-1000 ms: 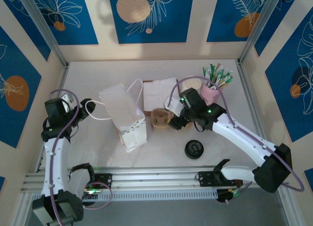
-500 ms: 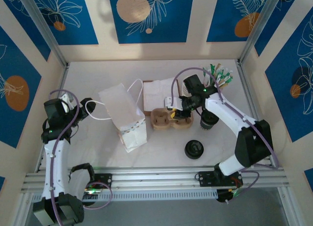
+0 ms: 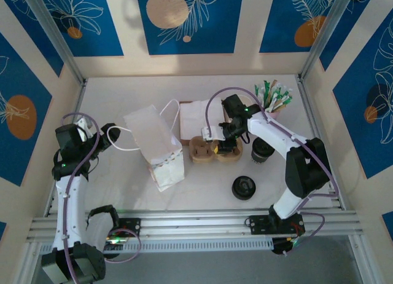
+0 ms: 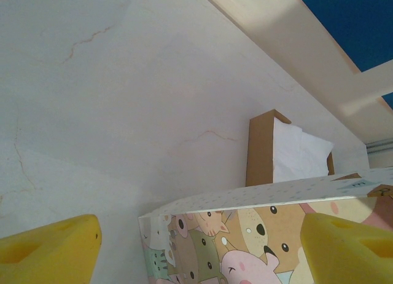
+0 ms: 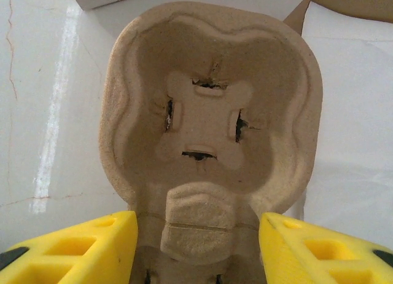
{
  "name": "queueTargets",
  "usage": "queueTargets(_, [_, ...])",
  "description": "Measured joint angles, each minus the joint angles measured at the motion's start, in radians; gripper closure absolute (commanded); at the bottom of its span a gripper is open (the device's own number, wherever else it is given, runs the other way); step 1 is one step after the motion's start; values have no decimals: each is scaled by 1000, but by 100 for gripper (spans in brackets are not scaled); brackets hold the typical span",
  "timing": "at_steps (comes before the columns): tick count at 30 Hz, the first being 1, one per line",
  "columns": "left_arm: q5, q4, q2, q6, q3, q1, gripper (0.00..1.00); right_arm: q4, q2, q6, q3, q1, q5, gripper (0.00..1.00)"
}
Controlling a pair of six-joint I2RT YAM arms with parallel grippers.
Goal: Pack the takeout coffee
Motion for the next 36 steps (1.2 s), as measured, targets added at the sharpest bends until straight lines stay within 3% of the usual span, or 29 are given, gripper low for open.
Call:
queueTargets(17, [0,-7,1,0,0,0,16,0,64,-6,6,14,75,45])
queueTargets(31, [0,-14,1,0,0,0,16,-14,78,-6,20,27,93,59])
queueTargets(36, [-1,-23,1,4,0,0,16,-27,77,-6,34,28,92,60])
